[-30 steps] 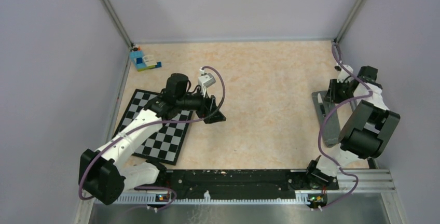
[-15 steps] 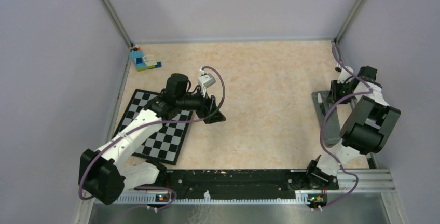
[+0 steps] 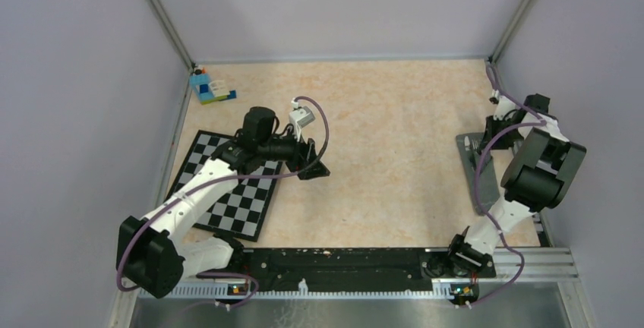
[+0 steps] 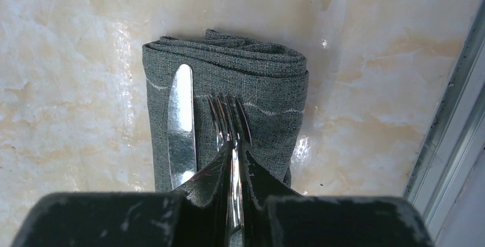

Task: Fold the napkin into a case and place the utensils inside
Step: Reset both arms

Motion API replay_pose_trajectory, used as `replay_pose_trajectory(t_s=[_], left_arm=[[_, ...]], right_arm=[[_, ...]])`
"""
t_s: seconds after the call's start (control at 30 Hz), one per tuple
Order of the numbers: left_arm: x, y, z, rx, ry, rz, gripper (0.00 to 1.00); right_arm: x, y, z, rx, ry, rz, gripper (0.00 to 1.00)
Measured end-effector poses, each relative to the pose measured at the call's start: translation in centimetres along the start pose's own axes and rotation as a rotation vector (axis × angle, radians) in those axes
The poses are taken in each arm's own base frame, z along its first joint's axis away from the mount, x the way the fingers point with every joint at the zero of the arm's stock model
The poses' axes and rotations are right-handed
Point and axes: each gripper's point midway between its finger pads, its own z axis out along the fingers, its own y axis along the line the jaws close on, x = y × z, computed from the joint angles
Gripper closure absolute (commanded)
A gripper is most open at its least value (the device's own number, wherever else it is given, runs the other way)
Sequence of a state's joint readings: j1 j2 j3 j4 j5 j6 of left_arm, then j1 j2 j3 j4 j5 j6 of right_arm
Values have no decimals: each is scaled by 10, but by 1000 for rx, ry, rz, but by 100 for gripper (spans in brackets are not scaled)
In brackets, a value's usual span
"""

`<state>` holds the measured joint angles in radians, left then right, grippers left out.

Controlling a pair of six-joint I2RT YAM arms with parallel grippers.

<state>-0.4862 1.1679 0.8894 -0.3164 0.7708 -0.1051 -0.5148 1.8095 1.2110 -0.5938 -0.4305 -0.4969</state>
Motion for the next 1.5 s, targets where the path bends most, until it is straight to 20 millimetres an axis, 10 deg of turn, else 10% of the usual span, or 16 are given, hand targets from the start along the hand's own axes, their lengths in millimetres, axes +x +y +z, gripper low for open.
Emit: replay_pose_trajectory(t_s=[0.3, 0.4, 0.57, 0.67, 0.73, 0.8, 1.07, 1.5], left_arm=[[0, 3, 0, -7, 0, -7, 18], [0, 5, -1, -12, -2, -9, 17], [-6, 18, -9, -53, -32, -29, 16], [-17, 32, -23, -141, -83, -54, 11], [-34, 33, -38, -196, -144, -65, 7], [-61, 21, -53, -217, -227, -53, 1], [-152, -75, -139, -172, -641, 103, 1], [-197, -128, -238, -357, -942, 206, 1]], right_arm=[[-2, -1, -3, 2, -7, 44, 87], [-24, 14, -23, 38, -75, 15, 71], [-80, 161, -66, -43, -257, -358, 61], [-73, 272, -113, -232, -409, -570, 57], [-61, 303, -161, -307, -530, -598, 37], [-59, 310, -198, -321, -632, -564, 16], [-34, 301, -331, -300, -1011, -309, 15], [4, 240, -429, -143, -1303, 138, 14]])
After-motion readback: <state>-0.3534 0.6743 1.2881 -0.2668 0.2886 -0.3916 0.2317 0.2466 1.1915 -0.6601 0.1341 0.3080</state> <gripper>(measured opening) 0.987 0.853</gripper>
